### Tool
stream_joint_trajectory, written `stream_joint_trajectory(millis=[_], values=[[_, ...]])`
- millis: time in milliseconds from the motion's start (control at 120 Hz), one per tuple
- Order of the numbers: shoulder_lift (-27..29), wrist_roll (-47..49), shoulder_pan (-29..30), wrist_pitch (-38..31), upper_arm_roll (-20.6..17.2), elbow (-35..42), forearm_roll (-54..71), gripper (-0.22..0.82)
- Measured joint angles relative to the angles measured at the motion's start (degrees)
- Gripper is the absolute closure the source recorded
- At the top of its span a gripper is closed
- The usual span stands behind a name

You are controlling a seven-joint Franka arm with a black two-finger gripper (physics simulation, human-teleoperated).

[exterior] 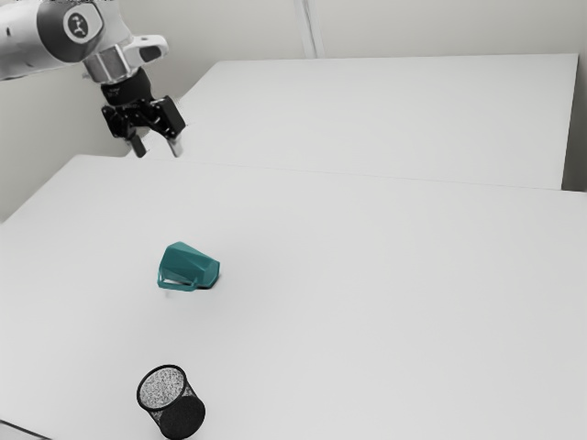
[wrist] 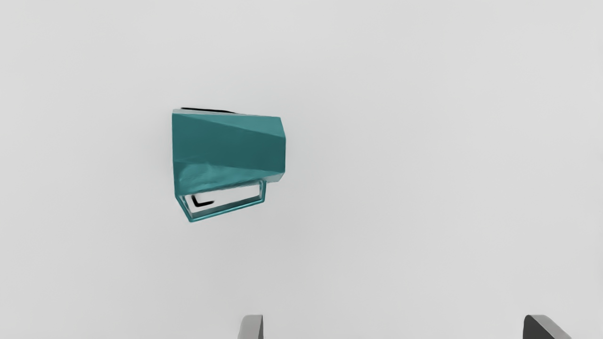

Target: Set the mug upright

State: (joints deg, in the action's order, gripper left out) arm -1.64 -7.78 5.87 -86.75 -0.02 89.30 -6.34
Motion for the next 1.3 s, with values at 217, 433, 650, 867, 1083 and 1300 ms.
stream_joint_trajectory(millis=[217,433,650,867,1083,1300], values=[[2.54,-4.56,-2.05,1.25,12.61,6.69,-11.03,0.00],[-6.55,-12.32,10.65,2.07,13.80,7.05,-21.50,0.00],[-12.96,-18.98,14.02,1.58,13.82,8.79,-28.13,0.00],[-19.33,-24.30,14.08,-0.58,13.42,9.81,-34.96,0.00],[-21.28,-28.06,13.77,-5.52,11.78,12.87,-40.18,0.00],[-23.47,-30.69,13.66,-8.94,10.37,14.75,-41.83,0.00]])
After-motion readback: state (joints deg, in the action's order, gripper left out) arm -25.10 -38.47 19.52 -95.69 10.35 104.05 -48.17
